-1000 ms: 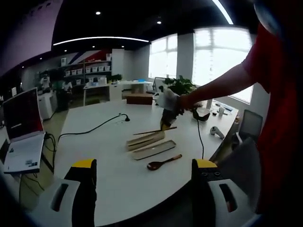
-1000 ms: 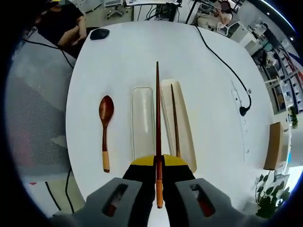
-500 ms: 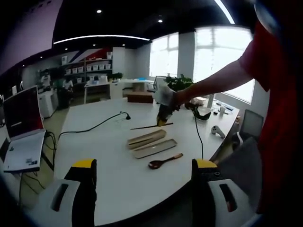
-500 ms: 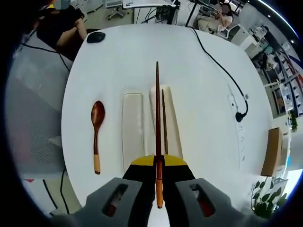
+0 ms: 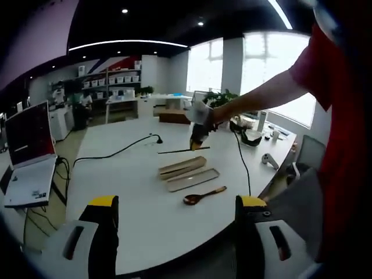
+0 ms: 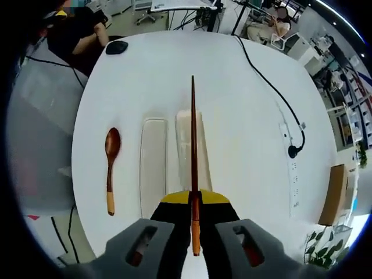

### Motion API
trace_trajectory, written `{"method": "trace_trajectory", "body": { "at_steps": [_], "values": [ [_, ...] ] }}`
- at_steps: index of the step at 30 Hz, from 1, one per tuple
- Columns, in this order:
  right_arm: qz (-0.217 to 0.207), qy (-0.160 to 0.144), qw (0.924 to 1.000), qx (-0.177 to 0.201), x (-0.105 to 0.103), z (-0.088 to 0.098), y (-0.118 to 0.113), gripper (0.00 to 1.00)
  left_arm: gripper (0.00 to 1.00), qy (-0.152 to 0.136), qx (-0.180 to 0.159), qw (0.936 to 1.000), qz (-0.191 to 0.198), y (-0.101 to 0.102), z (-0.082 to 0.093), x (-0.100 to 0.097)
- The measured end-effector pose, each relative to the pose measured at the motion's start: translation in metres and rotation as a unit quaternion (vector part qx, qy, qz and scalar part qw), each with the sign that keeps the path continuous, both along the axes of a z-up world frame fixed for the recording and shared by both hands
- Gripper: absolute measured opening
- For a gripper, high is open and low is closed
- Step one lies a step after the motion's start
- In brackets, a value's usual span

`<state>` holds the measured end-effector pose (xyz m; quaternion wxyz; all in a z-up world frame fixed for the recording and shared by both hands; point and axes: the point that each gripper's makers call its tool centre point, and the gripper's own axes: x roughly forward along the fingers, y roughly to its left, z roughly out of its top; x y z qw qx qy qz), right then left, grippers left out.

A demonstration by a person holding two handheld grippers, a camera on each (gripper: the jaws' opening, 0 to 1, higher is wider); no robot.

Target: Arrange the utensils inside the cutlery case until each visible utensil rests in its matching compartment.

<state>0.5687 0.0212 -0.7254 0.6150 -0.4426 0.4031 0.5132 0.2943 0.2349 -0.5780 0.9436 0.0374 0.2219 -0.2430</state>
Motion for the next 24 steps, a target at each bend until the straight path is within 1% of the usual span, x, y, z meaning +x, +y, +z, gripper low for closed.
{"method": "trace_trajectory", "body": {
  "at_steps": [3,5,9,14,21,24],
  "values": [
    [0.002,0.001,1.0,0.004,0.003,-0.002,0.002,0.0,0.85,0.001,-0.002,1.0,0.002,0.0,0.0,0.001],
    [0.007,0.0,1.0,0.004,0.002,-0.004,0.003,0.0,0.85,0.002,-0.001,1.0,0.003,0.001,-0.001,0.001],
    [0.012,0.0,0.9999,0.001,0.005,-0.014,0.005,0.0,0.85,0.007,-0.002,1.0,0.006,0.001,-0.004,0.0],
    [0.004,0.005,1.0,0.007,0.006,-0.022,0.007,0.0,0.85,0.013,-0.001,0.9999,0.004,-0.001,-0.007,-0.001],
    [0.007,0.004,0.9999,0.01,0.008,-0.026,0.009,0.0,0.85,0.014,-0.001,0.9999,0.006,-0.001,-0.007,0.001],
    [-0.004,0.004,0.9998,0.018,0.011,-0.031,0.01,0.0,0.85,0.015,0.001,0.9999,0.006,-0.001,-0.007,0.001]
  ]
}}
